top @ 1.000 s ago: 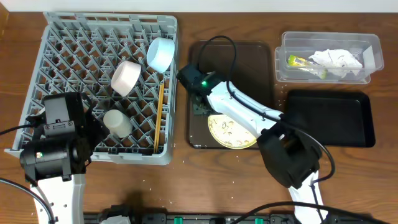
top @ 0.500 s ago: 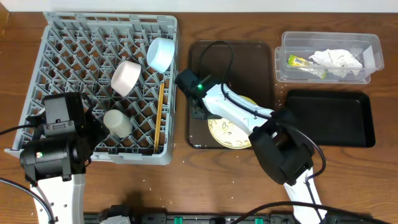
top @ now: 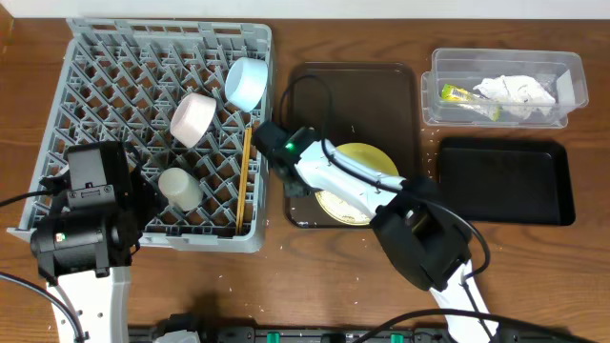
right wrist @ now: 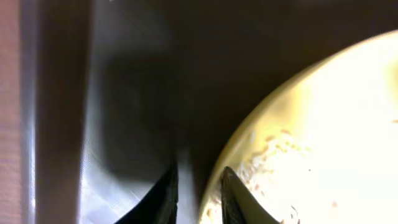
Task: Sort waste into correct bins and load items into the dishwasher
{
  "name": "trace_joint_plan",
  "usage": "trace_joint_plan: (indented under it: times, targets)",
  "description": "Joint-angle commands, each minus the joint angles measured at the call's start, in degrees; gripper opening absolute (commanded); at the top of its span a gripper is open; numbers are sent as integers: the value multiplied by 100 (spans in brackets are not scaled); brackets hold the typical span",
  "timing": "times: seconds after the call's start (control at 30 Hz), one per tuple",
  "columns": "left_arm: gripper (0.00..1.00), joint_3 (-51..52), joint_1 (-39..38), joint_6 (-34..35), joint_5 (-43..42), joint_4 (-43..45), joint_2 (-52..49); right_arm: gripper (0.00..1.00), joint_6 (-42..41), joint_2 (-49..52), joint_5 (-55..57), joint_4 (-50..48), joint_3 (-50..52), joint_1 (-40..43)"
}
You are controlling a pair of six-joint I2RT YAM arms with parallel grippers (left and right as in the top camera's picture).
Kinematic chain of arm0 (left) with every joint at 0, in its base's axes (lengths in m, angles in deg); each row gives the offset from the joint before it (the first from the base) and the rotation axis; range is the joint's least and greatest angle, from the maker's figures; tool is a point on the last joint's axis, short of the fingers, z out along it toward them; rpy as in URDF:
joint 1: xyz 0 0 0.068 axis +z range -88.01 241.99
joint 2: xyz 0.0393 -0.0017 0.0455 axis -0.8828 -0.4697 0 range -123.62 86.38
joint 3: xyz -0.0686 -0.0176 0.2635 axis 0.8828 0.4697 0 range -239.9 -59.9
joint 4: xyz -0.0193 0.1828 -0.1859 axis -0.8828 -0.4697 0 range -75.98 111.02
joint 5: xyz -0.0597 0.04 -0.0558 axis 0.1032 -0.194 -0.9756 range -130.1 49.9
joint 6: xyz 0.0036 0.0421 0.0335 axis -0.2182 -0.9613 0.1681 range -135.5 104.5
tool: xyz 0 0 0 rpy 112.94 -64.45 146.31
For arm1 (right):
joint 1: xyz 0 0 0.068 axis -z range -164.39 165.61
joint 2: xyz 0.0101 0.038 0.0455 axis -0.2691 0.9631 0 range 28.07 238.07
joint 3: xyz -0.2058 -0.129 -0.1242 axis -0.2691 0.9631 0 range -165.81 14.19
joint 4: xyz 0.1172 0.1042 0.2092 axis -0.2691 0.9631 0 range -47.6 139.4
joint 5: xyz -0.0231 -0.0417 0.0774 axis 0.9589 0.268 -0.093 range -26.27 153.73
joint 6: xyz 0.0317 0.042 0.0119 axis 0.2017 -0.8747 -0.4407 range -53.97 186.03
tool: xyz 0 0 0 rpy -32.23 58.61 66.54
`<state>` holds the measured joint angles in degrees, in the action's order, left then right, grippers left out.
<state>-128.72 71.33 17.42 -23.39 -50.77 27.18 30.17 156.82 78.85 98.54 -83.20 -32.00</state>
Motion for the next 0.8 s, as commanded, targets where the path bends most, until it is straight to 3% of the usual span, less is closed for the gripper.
trace_joint_plan:
  times: [0.0,0.17,0.77]
  targets:
    - [98,-83,35,-33,90,-20,4,15,234,245,203,116,11,-46]
    - [98,-85,35,-33,90,-20,4,2,297,245,201,264,11,-46]
    - [98,-83,35,-33,90,-20,4,1,940,240,280,592,9,-214]
